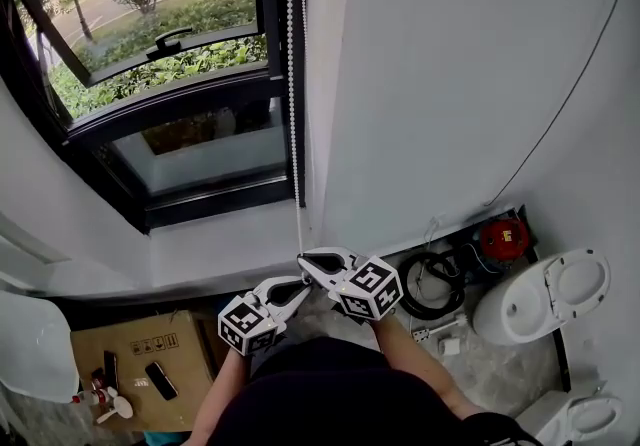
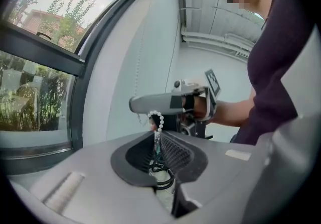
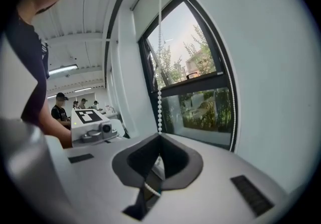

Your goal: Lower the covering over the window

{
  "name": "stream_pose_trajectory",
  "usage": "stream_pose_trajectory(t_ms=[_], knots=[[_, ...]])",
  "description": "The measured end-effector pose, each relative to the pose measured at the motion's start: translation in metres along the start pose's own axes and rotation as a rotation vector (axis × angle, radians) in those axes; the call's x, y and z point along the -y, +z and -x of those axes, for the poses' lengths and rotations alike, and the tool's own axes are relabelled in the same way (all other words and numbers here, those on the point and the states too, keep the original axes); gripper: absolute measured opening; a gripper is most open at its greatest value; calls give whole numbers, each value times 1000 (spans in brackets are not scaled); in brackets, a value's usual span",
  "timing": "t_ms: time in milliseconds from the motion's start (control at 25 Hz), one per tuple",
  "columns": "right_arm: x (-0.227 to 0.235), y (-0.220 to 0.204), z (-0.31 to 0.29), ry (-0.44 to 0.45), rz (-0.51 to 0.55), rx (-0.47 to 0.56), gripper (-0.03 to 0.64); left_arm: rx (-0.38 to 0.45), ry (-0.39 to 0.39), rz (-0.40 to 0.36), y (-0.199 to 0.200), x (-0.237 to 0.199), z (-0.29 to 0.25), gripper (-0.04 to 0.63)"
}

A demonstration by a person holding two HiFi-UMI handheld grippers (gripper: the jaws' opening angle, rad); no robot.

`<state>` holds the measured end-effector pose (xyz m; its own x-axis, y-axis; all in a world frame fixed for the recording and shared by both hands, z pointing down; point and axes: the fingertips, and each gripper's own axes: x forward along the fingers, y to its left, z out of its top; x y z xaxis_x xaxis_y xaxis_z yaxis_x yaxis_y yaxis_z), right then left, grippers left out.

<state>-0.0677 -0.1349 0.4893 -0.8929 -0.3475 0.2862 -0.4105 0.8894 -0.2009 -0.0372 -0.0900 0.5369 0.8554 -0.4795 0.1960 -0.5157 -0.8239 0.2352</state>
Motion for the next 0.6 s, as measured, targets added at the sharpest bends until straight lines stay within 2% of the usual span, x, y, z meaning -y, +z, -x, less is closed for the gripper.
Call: stream_pose_trajectory(t_ms=[120,240,440,600], knots=[[3,-11,1,4,-29,-8,12,14,40,9,7,-12,13,26],[8,-13,2,3,-38,-8,12,72,87,27,30,-21,28,25],[14,-13,1,2,-30,-19,12,183,124,-17,81,-26,43,25],[10,-14,-1,21,-32,-20,12,219,138,-18,104,-26,42,25]])
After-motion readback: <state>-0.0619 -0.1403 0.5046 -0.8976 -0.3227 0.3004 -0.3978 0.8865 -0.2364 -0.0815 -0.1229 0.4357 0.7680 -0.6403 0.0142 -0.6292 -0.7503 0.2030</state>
